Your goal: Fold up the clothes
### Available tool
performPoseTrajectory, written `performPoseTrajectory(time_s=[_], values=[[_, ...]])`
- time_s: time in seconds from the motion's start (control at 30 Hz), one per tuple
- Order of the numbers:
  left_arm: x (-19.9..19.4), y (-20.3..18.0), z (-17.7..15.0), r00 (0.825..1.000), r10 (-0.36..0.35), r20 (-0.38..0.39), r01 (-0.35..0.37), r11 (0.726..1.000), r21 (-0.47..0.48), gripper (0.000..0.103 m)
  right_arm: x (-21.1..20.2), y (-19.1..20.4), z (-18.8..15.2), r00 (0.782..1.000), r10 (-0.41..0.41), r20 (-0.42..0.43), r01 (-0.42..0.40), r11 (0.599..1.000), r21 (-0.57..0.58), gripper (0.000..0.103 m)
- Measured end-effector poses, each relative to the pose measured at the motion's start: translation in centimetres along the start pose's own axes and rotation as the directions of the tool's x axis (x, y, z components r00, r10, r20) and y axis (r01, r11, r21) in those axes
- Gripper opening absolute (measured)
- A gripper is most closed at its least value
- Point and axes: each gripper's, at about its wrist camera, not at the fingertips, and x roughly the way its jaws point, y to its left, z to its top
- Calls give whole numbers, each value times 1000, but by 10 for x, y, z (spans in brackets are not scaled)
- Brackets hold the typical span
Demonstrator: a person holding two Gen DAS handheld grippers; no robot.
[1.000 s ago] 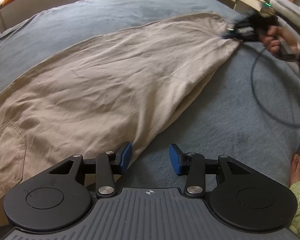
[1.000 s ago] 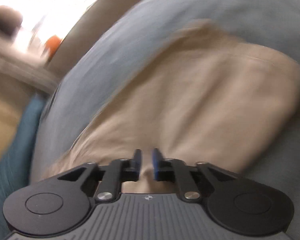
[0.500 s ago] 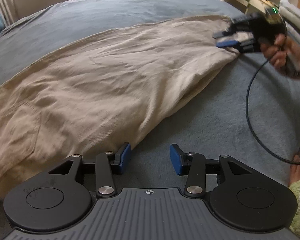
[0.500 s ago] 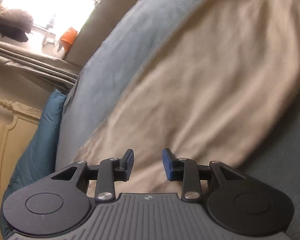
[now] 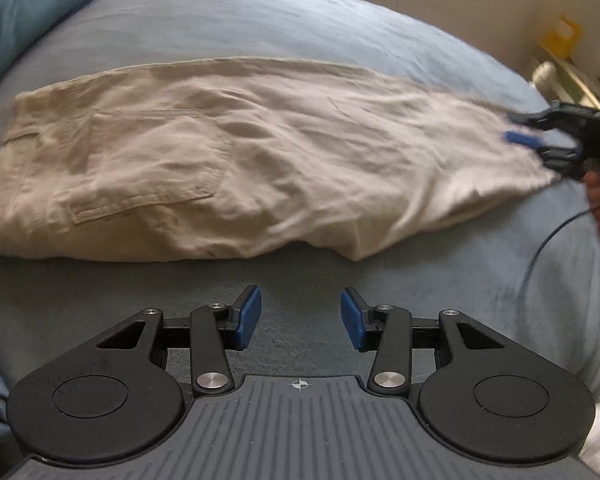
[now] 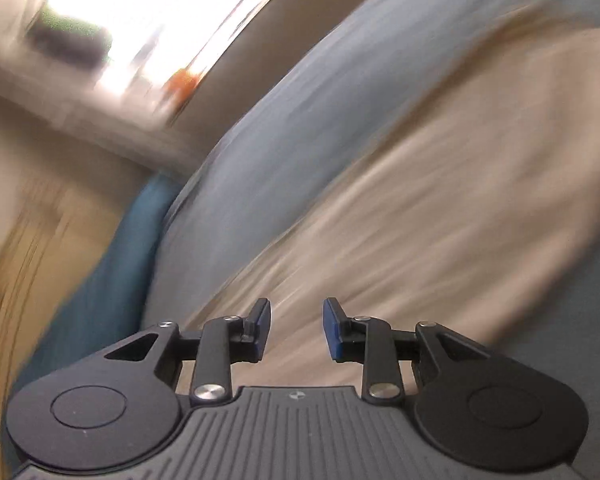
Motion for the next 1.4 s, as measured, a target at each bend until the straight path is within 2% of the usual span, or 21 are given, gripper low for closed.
performPoseTrajectory(time_s=[0.1,0.17,0.23,0.3,0.37,0.5,0.57,0.67,0.7,0.8,0.9,1.1,1.23,1.27,1.33,1.37,1.4], values=[[-10,4,-2,1000,9,-2,-9,999,-36,44,57,26,-25,978,97,-184,-96,995,13,31],[-17,10,-6,1000,22,6,-22,998,-55,44,85,24,-46,959,121,-256,-108,992,64,31],[-24,15,-9,999,32,21,-31,997,-69,44,92,1,-65,945,167,-281,-115,974,194,29],[-25,21,-7,999,36,39,-32,996,-89,44,80,-19,-82,937,240,-252,-160,940,301,28],[-23,27,-1,998,30,53,-24,993,-116,45,59,-32,-90,935,252,-251,-160,929,335,28],[-15,34,23,994,27,110,-11,989,-148,46,26,-29,-82,950,156,-270,-87,964,250,32],[-8,37,35,990,20,140,4,985,-170,46,17,-12,-71,951,168,-259,-119,974,195,32],[6,38,51,983,12,181,23,981,-193,46,31,22,-58,952,190,-240,-172,981,93,32],[11,38,54,981,30,193,7,982,-189,46,38,34,-53,952,193,-239,-183,981,62,32],[23,48,56,976,90,199,-45,975,-217,46,64,58,-48,937,192,-292,-195,981,19,31],[29,71,48,975,97,199,-37,958,-285,46,82,80,-50,913,179,-367,-208,977,-42,31],[34,97,29,972,26,235,65,927,-370,46,122,122,-51,882,128,-453,-221,962,-159,31],[37,106,27,971,-13,240,109,914,-391,46,179,133,-51,869,94,-486,-186,972,-144,31],[38,108,26,970,-22,242,119,911,-394,46,193,133,-50,872,80,-482,-170,975,-145,31],[38,111,23,967,-40,253,141,907,-396,46,217,124,-41,898,31,-439,-114,980,-164,28],[38,113,21,964,-50,260,154,905,-397,46,225,116,-32,913,11,-409,-78,986,-146,17],[38,114,21,963,-57,265,162,904,-394,46,230,109,-23,926,6,-379,-52,992,-111,17]])
